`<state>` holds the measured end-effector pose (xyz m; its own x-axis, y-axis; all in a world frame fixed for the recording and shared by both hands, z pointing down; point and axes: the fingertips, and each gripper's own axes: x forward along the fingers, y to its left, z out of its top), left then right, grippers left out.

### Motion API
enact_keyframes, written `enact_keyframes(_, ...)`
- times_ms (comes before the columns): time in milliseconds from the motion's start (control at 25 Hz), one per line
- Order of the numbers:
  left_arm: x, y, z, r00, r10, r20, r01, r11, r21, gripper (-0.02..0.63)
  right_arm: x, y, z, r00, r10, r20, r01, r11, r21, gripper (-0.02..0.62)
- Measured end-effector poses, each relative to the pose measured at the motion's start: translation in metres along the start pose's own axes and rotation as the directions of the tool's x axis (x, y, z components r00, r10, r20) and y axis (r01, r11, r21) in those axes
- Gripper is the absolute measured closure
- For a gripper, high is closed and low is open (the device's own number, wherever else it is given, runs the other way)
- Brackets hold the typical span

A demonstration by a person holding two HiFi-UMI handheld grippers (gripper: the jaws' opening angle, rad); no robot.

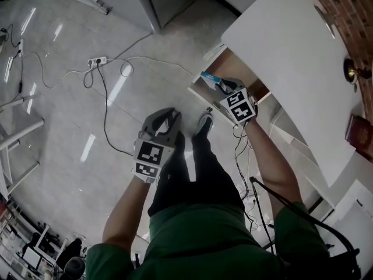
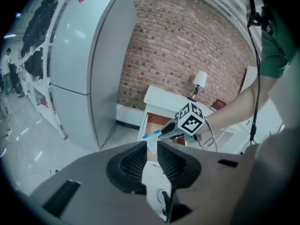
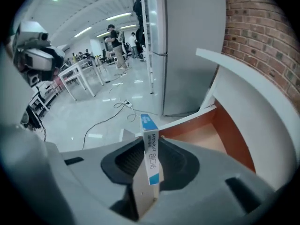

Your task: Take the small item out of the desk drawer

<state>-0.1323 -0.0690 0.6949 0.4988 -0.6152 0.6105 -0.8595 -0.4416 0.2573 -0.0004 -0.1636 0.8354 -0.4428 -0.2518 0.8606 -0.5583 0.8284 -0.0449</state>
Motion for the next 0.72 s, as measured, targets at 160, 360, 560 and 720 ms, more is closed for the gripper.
enact_keyframes(160,-0.009,-0.004,0.020,1.000,0.003,0.022,-0.003,1.000,0.017,0.543,-0.029,0.000,0.012,0.999,-0.017,0.043,0.015,0.999,0.042,0.500)
enact_keyframes(360,-0.025,-0.010,0.038,0.999,0.004,0.034,-0.006,0.999,0.038,0.545,-0.069,0.002,0.026,0.994,-0.044,0.097,0.034,0.995,0.096,0.500)
enact_keyframes(560,-0.039,-0.014,0.052,0.999,0.016,0.043,-0.019,0.998,0.054,0.544,-0.118,-0.014,0.040,0.977,-0.106,0.183,0.059,0.968,0.246,0.500)
enact_keyframes(720,-0.051,-0.018,0.069,0.997,0.024,0.068,-0.028,0.997,0.067,0.545,-0.157,-0.035,0.046,0.958,-0.162,0.237,0.068,0.929,0.364,0.500)
